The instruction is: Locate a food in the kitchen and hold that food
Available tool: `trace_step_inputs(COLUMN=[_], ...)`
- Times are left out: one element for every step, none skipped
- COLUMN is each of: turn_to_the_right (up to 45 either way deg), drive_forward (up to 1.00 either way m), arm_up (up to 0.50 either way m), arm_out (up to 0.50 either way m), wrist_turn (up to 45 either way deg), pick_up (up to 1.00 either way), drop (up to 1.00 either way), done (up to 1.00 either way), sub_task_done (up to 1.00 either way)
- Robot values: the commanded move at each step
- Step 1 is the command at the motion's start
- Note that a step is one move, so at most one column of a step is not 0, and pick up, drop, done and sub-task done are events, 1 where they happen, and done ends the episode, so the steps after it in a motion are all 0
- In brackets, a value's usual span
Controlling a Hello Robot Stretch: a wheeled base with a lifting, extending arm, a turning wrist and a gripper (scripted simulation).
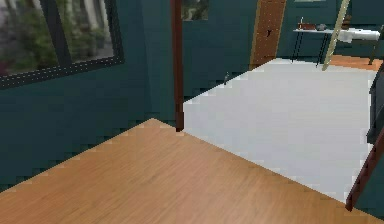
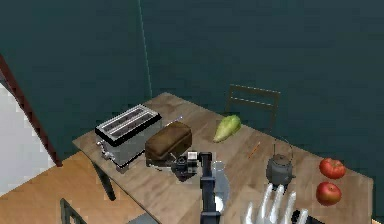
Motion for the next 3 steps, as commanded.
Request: trace_step_inputs(turn_to_the_right=[0.0, 0.0, 0.0], drive_forward=[0.0, 0.0, 0.0], arm_up=[0.0, 0.1, 0.0], arm_out=[0.0, 0.0, 0.0], wrist_turn=[0.0, 0.0, 0.0], pick_up=[1.0, 0.0, 0.0], drop=[0.0, 0.0, 0.0], done=[0.0, 0.0, 1.0], sub_task_done=[0.0, 0.0, 0.0])
